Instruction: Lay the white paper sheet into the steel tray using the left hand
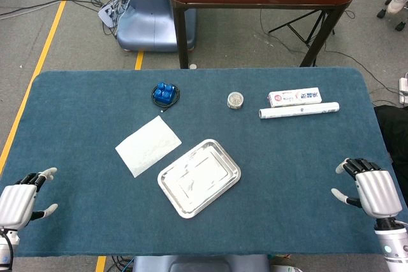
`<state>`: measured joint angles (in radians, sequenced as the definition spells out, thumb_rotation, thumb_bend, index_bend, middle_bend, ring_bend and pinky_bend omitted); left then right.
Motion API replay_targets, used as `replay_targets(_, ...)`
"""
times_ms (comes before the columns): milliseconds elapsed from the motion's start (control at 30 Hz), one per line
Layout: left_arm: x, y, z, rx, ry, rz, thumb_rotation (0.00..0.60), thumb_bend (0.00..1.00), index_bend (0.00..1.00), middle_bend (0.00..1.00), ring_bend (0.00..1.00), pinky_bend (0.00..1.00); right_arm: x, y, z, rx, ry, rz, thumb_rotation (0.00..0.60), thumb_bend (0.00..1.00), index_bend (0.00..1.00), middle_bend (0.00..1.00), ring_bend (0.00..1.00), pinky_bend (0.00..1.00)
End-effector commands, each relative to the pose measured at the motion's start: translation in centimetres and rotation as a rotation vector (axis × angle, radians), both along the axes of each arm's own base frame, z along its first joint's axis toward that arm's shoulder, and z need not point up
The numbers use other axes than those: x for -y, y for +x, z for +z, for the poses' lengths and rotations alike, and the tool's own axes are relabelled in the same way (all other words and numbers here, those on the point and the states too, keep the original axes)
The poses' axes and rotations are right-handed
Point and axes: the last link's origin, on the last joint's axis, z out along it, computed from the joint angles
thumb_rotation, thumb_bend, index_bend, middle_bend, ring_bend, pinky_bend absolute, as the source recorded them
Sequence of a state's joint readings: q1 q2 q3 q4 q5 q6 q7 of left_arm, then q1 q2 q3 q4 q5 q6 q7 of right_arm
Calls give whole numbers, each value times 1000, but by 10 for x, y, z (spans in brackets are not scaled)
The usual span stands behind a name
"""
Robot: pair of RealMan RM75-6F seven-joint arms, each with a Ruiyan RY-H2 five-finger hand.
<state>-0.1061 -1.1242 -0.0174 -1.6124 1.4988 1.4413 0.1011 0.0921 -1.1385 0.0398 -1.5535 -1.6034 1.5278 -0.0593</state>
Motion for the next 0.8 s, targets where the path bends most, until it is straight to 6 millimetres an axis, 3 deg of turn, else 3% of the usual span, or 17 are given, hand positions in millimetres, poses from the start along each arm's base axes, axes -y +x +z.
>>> replay_targets(33, 0, 0, 0, 2, -1, 0, 600, 116, 222, 371, 297, 451, -1, 1, 1, 5, -6, 4, 600, 94, 469, 427, 342, 472)
replay_targets(400, 2, 5, -11, 34, -53, -9, 600, 117, 226, 376, 288, 452, 1, -1, 1, 11, -3, -10, 600, 94, 469, 427, 343, 472)
replay_targets(633, -1, 15, -26, 130, -123, -73, 600, 117, 242, 282, 119, 394, -1, -1, 5, 20, -25, -6, 600, 94, 469, 427, 343, 472)
replay_targets(700, -9, 17, -31, 184, -137, -115, 600, 117, 244, 264, 138, 411, -1, -1, 6, 19, -29, -7, 600, 95, 469, 427, 343, 472)
replay_targets(800, -22, 17, -40, 261, -195, -153, 600, 116, 227, 263, 278, 573, -1, -1, 6, 19, -27, -8, 600, 94, 469, 427, 343, 472)
